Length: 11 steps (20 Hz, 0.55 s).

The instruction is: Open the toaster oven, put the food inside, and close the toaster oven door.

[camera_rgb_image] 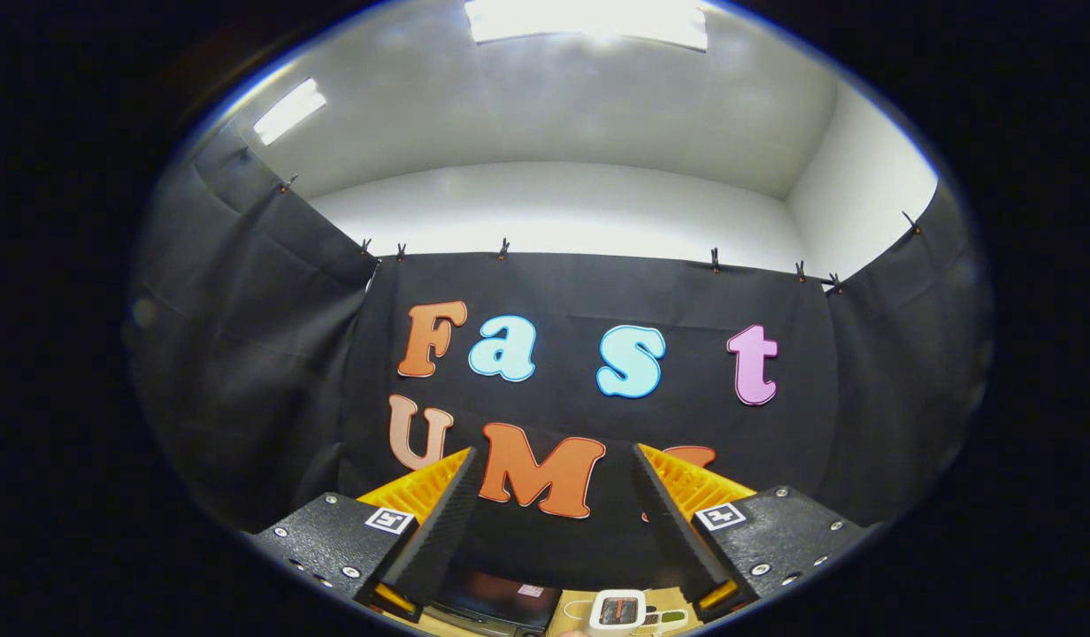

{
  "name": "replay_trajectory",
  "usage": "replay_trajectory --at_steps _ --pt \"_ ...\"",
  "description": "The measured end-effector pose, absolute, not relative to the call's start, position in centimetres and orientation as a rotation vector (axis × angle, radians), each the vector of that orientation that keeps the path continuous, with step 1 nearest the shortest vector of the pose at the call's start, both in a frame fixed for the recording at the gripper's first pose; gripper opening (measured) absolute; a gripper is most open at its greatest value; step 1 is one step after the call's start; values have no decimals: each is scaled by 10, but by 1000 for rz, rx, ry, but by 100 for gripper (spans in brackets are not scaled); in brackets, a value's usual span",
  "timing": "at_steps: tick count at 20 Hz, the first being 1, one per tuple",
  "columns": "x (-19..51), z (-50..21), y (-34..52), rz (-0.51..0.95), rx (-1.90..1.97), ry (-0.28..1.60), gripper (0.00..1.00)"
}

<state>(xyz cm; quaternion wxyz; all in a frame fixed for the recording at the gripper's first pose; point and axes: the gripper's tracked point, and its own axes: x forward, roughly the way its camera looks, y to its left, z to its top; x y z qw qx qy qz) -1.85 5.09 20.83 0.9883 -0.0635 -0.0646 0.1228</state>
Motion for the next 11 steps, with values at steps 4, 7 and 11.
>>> replay_trajectory --at_steps 4,7,11 --pt "-21 220 51 255 -111 -151 99" --pt "-22 224 48 258 -103 -162 99" --pt "-21 222 45 257 -96 -153 99"
